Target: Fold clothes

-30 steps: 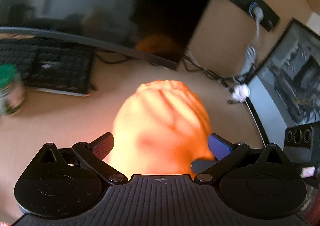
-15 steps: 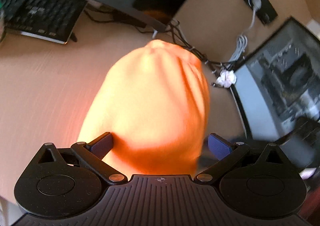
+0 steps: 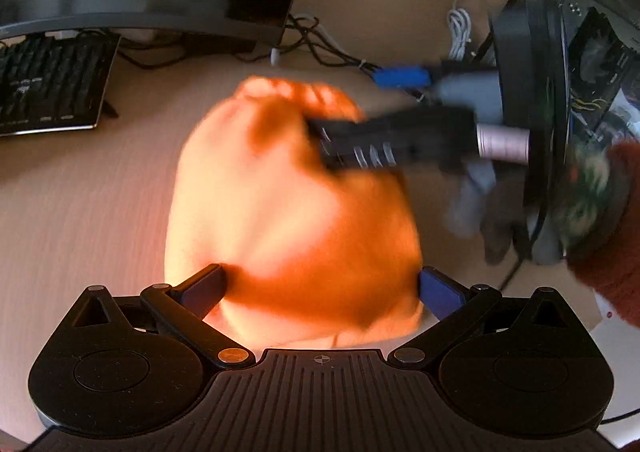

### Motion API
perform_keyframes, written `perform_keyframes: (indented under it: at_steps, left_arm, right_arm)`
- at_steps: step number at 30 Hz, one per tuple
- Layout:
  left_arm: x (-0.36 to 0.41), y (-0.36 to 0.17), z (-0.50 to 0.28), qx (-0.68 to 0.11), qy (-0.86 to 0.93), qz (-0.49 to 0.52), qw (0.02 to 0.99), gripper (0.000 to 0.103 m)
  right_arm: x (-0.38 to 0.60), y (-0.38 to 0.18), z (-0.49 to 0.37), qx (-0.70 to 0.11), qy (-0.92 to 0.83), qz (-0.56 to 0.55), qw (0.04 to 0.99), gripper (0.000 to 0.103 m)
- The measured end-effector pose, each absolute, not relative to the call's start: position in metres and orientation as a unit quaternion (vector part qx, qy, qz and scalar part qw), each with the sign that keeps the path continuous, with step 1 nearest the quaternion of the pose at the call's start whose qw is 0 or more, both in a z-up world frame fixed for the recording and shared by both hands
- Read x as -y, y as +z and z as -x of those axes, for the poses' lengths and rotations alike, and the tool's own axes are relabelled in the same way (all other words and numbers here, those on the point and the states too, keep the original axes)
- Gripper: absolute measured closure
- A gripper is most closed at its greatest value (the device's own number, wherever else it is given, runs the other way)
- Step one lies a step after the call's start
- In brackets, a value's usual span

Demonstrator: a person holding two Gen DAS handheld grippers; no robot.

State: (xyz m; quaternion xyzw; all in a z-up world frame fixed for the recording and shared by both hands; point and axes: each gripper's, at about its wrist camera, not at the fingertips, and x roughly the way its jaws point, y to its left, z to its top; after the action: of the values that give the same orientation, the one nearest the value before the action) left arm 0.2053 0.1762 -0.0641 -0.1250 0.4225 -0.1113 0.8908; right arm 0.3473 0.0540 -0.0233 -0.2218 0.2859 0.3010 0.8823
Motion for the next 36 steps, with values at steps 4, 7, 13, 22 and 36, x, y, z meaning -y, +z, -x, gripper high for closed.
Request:
perform_keyframes:
  at_steps: [4, 7, 13, 22, 36]
  left_arm:
    - [-0.178, -0.065, -0.210, -0.426, -0.108, 0.116, 0.890, 0.000]
    - [-0.178, -0.064, -0.215, -0.428, -0.120, 0.111, 0.889, 0.000]
    - [-0.179, -0.062, -0.235, -0.421, -0.140, 0.104, 0.890, 0.000]
    - [-0.236, -0.031, -0.223, -0.396, -0.121, 0.196, 0.889, 0.000]
    - [-0.235, -0.073, -0.152, -0.437, -0.044, 0.208, 0.874, 0.023]
  right_arm:
    - [-0.010, -0.031, -0.334, -0.326, 0.281, 0.166, 0.887, 0.010]
    - [0.014, -0.034, -0.299, -0.330, 0.274, 0.172, 0.887, 0.010]
    - [0.036, -0.033, -0.246, -0.380, 0.306, 0.126, 0.864, 0.010]
    - [0.030, 0.029, -0.214, -0.249, 0.378, 0.192, 0.871, 0.000]
    - [-0.032, -0.028, -0.242, -0.310, 0.410, 0.229, 0.827, 0.013]
